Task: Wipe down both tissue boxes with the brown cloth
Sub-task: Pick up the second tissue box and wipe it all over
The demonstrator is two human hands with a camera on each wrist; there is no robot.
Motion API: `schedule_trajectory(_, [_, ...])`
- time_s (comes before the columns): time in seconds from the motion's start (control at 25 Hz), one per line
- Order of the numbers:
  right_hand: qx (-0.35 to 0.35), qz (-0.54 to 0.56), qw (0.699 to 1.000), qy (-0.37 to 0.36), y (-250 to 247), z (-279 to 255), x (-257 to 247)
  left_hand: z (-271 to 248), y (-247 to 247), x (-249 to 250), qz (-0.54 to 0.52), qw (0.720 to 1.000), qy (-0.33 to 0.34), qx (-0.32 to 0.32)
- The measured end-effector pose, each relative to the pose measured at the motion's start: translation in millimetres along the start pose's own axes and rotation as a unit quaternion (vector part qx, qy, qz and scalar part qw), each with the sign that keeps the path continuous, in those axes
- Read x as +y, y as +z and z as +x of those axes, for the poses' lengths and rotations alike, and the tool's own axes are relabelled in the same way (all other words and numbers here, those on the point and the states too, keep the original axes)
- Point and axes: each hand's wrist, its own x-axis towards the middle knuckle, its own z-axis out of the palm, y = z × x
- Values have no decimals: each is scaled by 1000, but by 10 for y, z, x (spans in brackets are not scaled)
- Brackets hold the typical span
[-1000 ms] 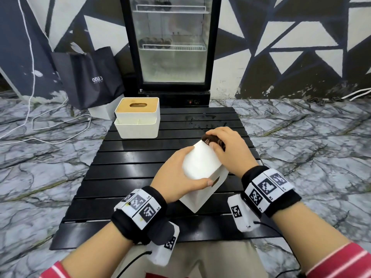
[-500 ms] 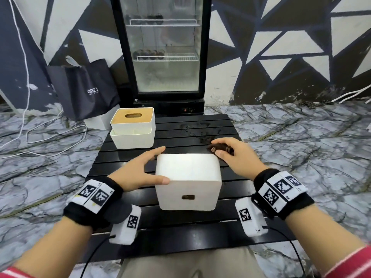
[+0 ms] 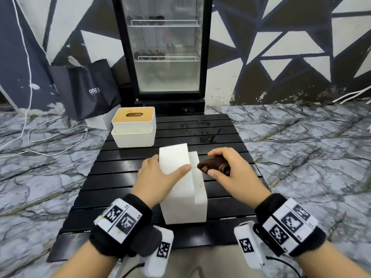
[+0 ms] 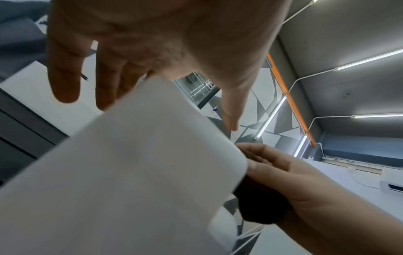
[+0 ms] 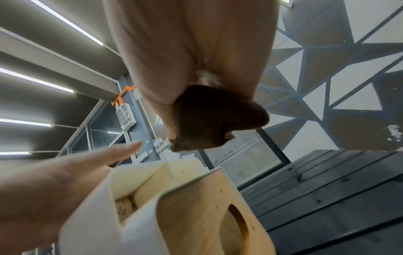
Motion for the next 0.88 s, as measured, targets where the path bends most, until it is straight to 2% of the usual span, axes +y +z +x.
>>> schedule_trajectory(0.08, [32,-4,999,17,56,52,57,-18,82,42,-6,1000,4,-6])
schedule_trajectory(0.28, [45,-24,999,-1,274,253,154,76,28,163,20,997,30,-62])
schedule_trajectory(0.36, [60,-21,998,3,332,311,206,90,21,141,17,998,14,-55])
schedule_trajectory(0.48, [78,-14,997,-2,409,271,281,36,53,130,-19,998,52,-43])
schedule_trajectory(0.72, [66,-25,995,-69,563,120,330,68,-15,225,-58,995,53,-55])
schedule_trajectory(0.88, [69,-36,996,-51,492,317,391,154,5,189,-41,995,53,-68])
